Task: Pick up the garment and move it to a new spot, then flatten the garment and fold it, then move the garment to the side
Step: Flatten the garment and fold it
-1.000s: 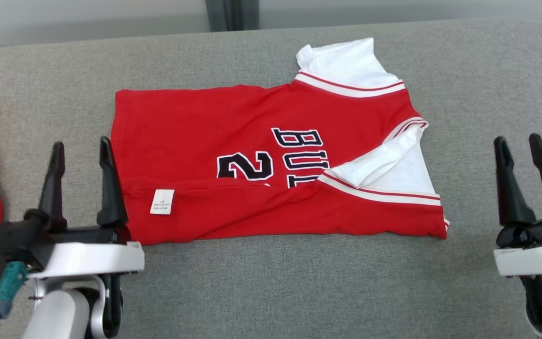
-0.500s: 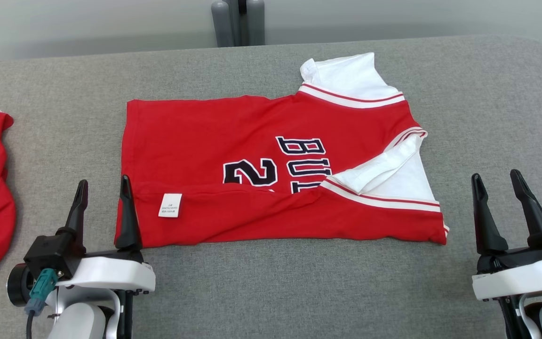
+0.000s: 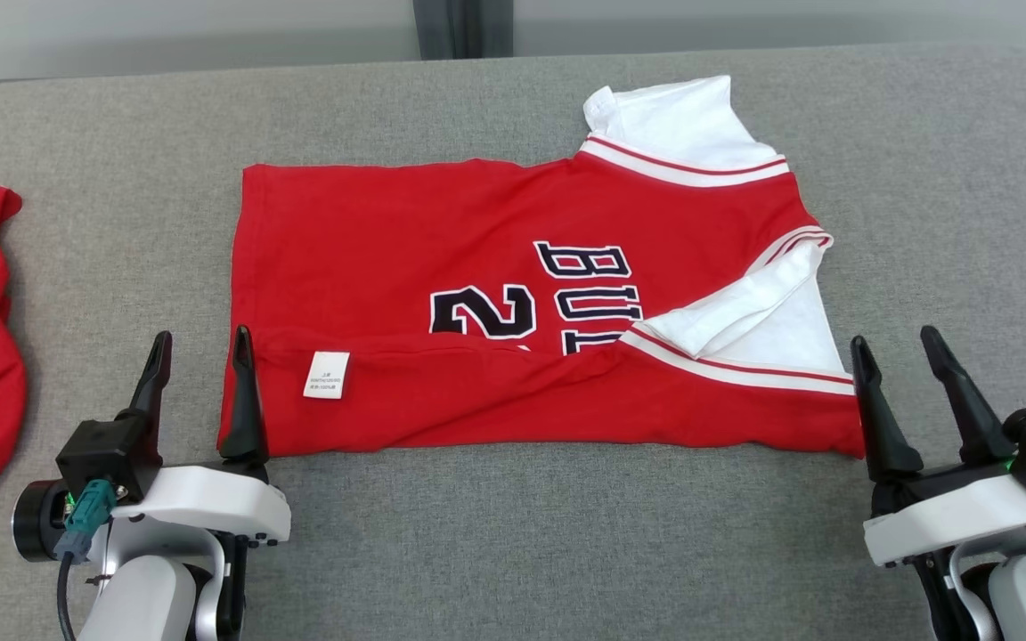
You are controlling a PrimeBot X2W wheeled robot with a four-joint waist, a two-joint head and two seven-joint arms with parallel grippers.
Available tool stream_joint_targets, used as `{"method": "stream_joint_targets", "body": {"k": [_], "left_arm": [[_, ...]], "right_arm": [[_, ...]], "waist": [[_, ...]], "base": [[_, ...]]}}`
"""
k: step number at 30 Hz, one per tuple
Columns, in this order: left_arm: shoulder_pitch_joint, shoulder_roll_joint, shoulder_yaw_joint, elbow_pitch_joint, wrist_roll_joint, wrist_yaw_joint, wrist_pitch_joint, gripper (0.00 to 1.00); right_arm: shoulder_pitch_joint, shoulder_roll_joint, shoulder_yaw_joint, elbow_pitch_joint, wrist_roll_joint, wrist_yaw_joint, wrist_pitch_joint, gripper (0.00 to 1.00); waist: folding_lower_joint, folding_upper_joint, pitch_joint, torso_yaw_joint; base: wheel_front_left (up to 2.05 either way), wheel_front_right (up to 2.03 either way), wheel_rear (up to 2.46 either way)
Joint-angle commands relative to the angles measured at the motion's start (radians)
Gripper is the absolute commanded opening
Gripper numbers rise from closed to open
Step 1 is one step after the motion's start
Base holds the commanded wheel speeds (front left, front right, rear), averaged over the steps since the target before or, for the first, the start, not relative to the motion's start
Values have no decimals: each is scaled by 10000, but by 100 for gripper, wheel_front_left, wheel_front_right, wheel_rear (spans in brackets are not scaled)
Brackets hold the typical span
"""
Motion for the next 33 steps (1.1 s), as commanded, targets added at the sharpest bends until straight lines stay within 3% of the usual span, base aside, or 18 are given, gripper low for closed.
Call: {"method": "stream_joint_targets", "body": {"k": [1, 14, 22, 23, 24, 25, 33], "left_arm": [[-64, 47, 4, 7, -50, -26, -13, 100], [-46, -157, -190, 1364, -734, -362, 984, 100], [27, -385, -101, 2101, -1522, -445, 1982, 100], [83, -407, -76, 2145, -1601, -505, 2076, 93], [138, -372, -119, 2184, -1665, -589, 2235, 65], [175, -400, -101, 2182, -1813, -679, 2300, 0], [536, -155, 309, 1198, -2199, -639, 2198, 0]], "right_arm": [[-107, -118, 9, 52, -18, 20, 25, 100], [-609, -139, 768, 2469, 285, 19, 256, 100], [-843, -95, 1417, 3312, 824, 14, 585, 100], [-857, -103, 1515, 3358, 865, 16, 650, 99], [-879, -112, 1603, 3376, 916, 17, 652, 50], [-899, -109, 1619, 3317, 987, 20, 509, 0], [-707, -332, 1675, 2746, 1778, 5, 448, 0]], "waist": [[0, -1, 35, 10], [0, -1, 619, 81], [0, -1, 744, 23], [0, -1, 747, 11], [0, -1, 747, -2], [0, -1, 747, -8], [0, -1, 493, 68]], "base": [[0, 0, 0], [0, 0, 0], [0, 0, 0], [0, 0, 0], [0, 0, 0], [0, 0, 0], [0, 0, 0]]}}
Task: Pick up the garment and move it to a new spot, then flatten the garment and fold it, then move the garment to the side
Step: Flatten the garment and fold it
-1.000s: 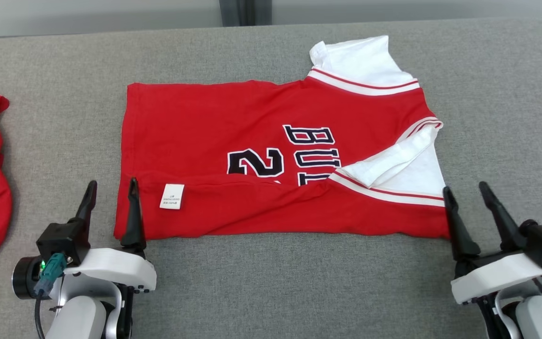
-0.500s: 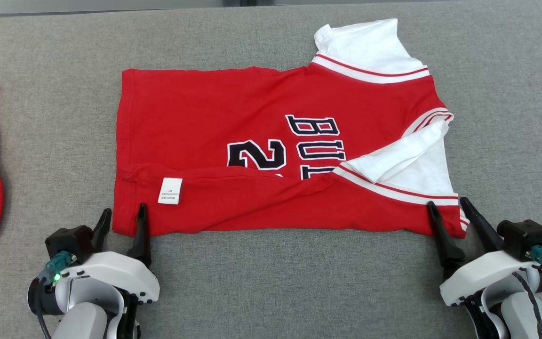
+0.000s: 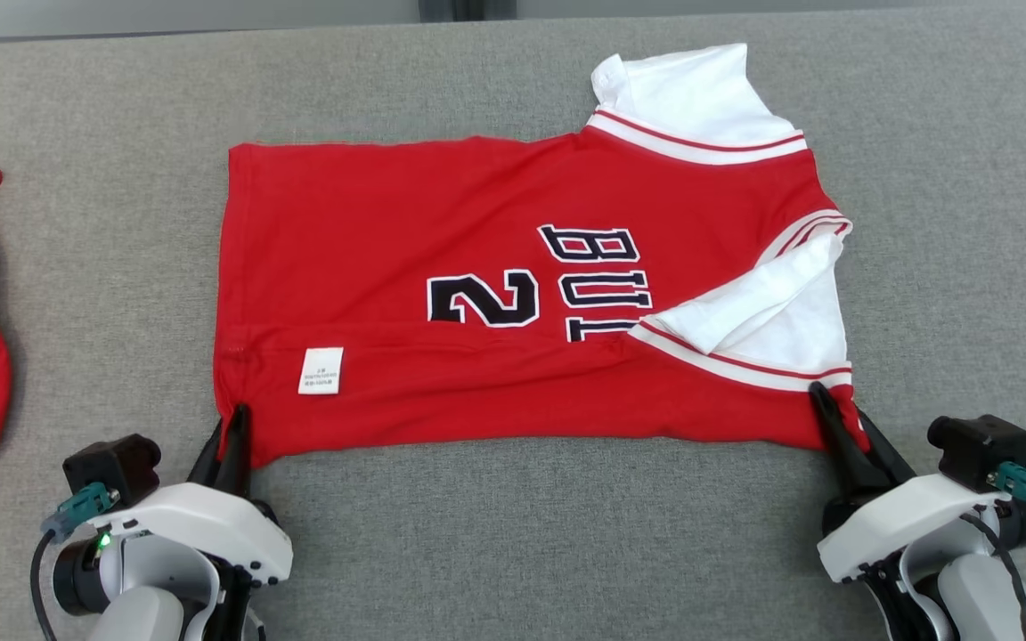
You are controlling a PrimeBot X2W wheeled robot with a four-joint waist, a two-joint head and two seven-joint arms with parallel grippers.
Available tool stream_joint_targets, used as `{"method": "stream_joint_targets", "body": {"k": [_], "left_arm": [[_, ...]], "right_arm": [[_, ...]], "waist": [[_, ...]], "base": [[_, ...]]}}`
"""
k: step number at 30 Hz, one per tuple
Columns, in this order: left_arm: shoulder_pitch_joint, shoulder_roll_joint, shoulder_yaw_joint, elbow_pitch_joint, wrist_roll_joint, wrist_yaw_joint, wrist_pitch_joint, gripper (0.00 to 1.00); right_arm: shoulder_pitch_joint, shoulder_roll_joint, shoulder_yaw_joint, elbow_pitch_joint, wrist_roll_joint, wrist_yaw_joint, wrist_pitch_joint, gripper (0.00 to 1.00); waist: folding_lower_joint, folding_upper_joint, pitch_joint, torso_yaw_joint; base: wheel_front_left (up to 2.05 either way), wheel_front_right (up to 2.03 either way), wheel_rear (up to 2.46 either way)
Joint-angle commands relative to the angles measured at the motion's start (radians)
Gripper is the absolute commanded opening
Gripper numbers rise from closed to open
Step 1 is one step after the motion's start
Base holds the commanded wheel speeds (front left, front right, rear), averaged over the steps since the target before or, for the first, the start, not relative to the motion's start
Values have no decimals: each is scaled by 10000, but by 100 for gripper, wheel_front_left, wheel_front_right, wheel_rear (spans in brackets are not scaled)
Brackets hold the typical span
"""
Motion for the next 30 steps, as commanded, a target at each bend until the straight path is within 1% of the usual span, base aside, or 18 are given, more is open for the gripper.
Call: {"method": "stream_joint_targets", "body": {"k": [1, 5, 10, 11, 15, 17, 19, 20, 21, 22, 26, 30], "left_arm": [[334, 151, 38, -181, -84, 38, 171, 0], [765, 366, -74, -1042, -50, 127, 573, 0], [1532, 641, -97, -2189, 88, 552, 1087, 0], [1532, 641, -97, -2189, 88, 552, 1087, 0], [2140, 825, 20, -2958, 39, 859, 1354, 0], [2394, 754, 0, -3195, -37, 960, 1463, 0], [2564, 726, -81, -3290, -62, 1005, 1570, 0], [2547, 723, -87, -3278, -58, 1032, 1562, 0], [2595, 744, -132, -3202, -3, 1076, 1650, 82], [2626, 728, -162, -3189, 14, 1113, 1650, 100], [2464, 595, 19, -3312, 85, 1239, 1196, 100], [2119, 518, 232, -3710, 353, 1371, 441, 100]], "right_arm": [[308, -211, -17, -170, 115, -13, 91, 0], [921, -398, -309, -1013, 348, -12, 358, 0], [2197, -378, -845, -2465, 373, -10, 986, 0], [2197, -378, -845, -2465, 373, -10, 986, 0], [3243, -1, -1486, -3563, 163, -12, 1526, 0], [3597, 279, -1699, -3979, -27, -10, 1745, 0], [3880, 483, -1863, -4114, -220, -10, 2083, 0], [3947, 548, -1894, -4129, -295, -10, 2223, 82], [3923, 624, -1986, -4206, -358, -10, 2240, 100], [3927, 657, -2050, -4214, -444, -10, 2298, 100], [3819, 706, -2455, -4308, -727, -8, 2191, 100], [3321, 659, -2958, -4660, -1145, -8, 1674, 100]], "waist": [[0, -1, -120, 52], [0, -1, -321, 157], [0, -1, -531, 219], [0, -1, -531, 219], [0, -1, -620, 227], [0, -1, -649, 220], [0, -1, -695, 193], [0, -1, -718, 186], [0, -1, -759, 172], [0, -1, -795, 159], [0, -1, -891, 81], [0, -1, -949, -42]], "base": [[0, 0, 0], [0, 0, 0], [0, 0, 0], [0, 0, 0], [0, 0, 0], [0, 0, 0], [0, 0, 0], [0, 0, 0], [0, 0, 0], [0, 0, 0], [0, 0, 0], [0, 0, 0]]}}
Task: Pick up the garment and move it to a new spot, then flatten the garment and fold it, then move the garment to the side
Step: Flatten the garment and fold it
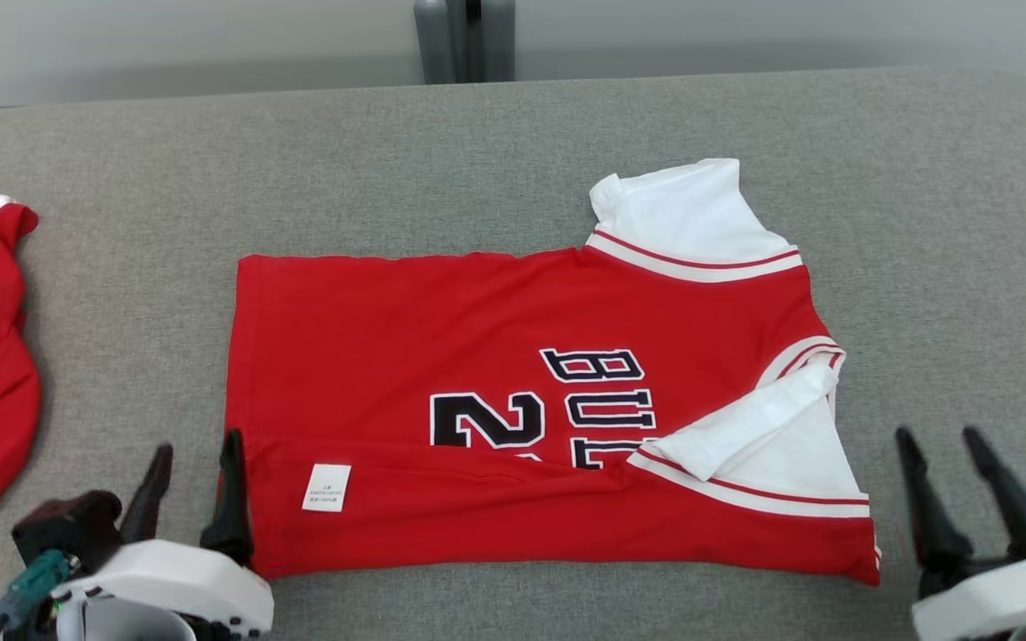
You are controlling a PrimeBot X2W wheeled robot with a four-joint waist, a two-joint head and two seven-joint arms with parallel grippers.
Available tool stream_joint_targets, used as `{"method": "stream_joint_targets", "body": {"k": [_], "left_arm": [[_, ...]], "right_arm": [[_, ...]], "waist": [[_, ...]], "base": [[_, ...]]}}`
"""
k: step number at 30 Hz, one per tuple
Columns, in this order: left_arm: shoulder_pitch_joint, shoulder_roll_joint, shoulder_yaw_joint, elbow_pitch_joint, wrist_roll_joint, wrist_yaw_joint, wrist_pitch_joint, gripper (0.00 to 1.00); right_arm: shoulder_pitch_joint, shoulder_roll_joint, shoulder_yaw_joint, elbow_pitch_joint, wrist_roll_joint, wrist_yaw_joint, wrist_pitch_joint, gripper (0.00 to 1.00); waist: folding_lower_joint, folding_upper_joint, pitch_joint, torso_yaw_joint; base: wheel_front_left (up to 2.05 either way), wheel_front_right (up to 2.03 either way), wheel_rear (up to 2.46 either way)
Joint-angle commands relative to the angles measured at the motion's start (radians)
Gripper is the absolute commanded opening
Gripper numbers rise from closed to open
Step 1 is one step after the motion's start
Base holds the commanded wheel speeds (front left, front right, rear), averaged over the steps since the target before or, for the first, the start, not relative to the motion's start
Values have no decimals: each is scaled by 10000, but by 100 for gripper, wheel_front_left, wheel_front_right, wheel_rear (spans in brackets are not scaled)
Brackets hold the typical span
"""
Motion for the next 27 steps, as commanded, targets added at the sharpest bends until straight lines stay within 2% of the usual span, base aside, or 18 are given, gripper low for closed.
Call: {"method": "stream_joint_targets", "body": {"k": [1, 11, 17, 22, 27], "left_arm": [[-223, 26, 30, -87, 125, 47, -118, 100], [-1623, 180, -220, -511, 1388, 219, -1391, 100], [-2156, 205, -104, 189, 1174, -277, -2091, 100], [-2174, 572, -231, 875, 1328, -760, -2436, 100], [-2144, 798, -457, 1341, 1497, -990, -2422, 100]], "right_arm": [[-245, -37, -134, -106, -100, 3, -211, 100], [-1443, 124, 78, -545, -1265, 3, -1142, 100], [-1658, 249, 424, -272, -1334, 3, -1304, 100], [-1697, 238, 521, 69, -1353, 3, -1361, 100], [-1670, 239, 521, 243, -1384, 3, -1281, 100]], "waist": [[0, -1, -24, -42], [0, -1, -61, -105], [0, -1, -75, -52], [0, -1, -80, -7], [0, -1, -106, 14]], "base": [[0, 0, 0], [0, 0, 0], [0, 0, 0], [0, 0, 0], [0, 0, 0]]}}
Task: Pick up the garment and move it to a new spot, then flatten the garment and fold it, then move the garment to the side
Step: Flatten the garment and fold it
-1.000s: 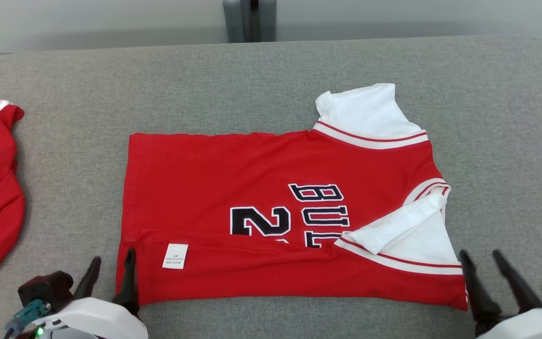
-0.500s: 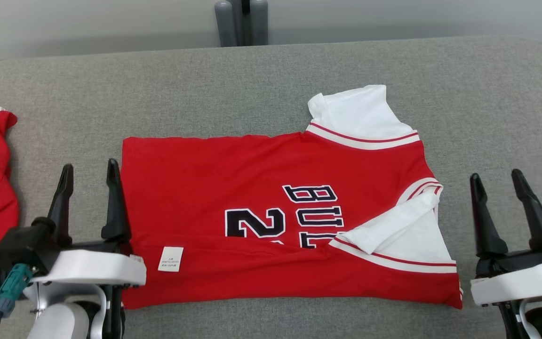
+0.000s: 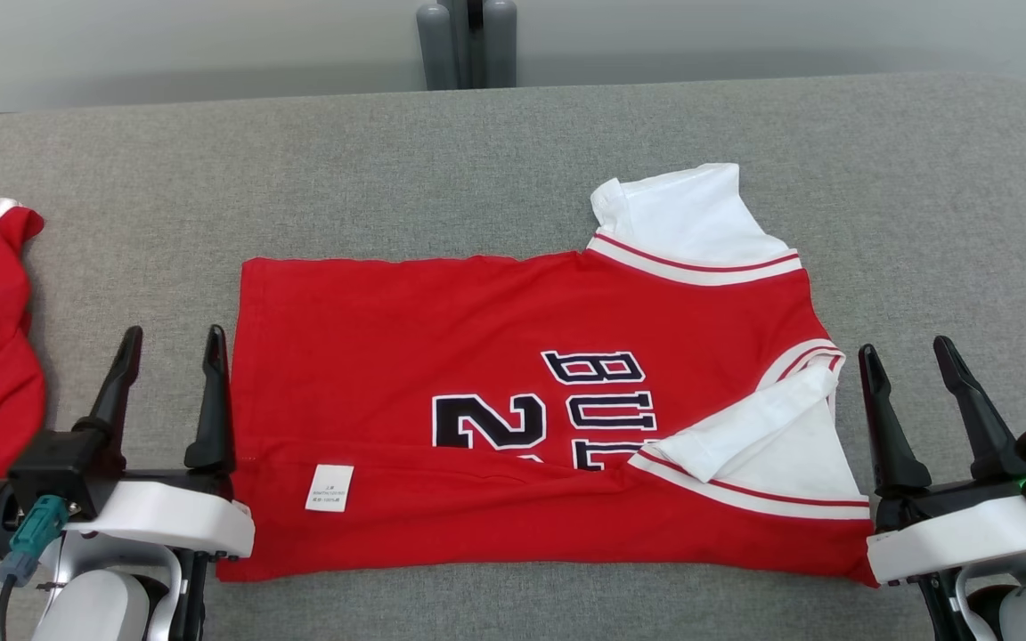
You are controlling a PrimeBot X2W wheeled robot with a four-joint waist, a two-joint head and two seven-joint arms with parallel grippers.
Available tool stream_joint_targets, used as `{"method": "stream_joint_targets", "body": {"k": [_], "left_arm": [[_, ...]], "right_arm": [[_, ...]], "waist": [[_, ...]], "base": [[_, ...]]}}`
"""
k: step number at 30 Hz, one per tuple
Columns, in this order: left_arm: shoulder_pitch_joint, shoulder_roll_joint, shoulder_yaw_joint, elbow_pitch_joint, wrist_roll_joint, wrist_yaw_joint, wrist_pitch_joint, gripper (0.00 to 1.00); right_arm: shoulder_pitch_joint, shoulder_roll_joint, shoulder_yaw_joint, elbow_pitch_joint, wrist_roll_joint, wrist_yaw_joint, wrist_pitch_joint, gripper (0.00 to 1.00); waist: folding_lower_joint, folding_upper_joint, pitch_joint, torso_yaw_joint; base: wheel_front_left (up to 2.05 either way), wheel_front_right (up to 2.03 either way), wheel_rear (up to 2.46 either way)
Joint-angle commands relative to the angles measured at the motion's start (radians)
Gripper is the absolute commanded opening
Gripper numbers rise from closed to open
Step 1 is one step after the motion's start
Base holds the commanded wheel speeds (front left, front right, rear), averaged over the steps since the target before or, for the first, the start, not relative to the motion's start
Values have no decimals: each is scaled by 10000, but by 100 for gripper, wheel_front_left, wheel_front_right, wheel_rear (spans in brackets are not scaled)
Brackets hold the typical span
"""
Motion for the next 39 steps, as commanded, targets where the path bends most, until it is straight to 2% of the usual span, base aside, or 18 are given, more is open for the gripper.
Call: {"method": "stream_joint_targets", "body": {"k": [1, 15, 20, 28, 35, 39], "left_arm": [[-89, 68, 0, 28, 54, -61, -24, 100], [-747, -113, -232, 338, -100, -103, 211, 100], [-1912, 23, -437, 904, -394, -547, 1224, 100], [-3560, 496, -282, 3165, -1352, -1385, 3191, 100], [-4403, 962, 38, 5103, -1914, -1806, 3959, 100], [-4501, 965, 84, 5626, -2181, -1944, 4266, 100]], "right_arm": [[-50, -21, -32, -4, -12, 3, 9, 100], [-172, -18, -4, -77, 83, 3, -52, 100], [-363, -39, 235, -98, 206, 3, -74, 100], [-746, 71, 740, 345, 507, 3, -462, 100], [-1075, 182, 874, 918, 716, 3, -867, 100], [-1251, 201, 888, 1162, 775, 3, -995, 100]], "waist": [[0, 0, -1, 1], [0, 0, 74, 47], [0, 0, 384, -188], [0, 0, 1055, -1038], [0, 0, 1614, -1586], [0, 0, 1722, -1629]], "base": [[0, 0, 0], [0, 0, 0], [0, 0, 0], [0, 0, 0], [0, 0, 0], [0, 0, 0]]}}
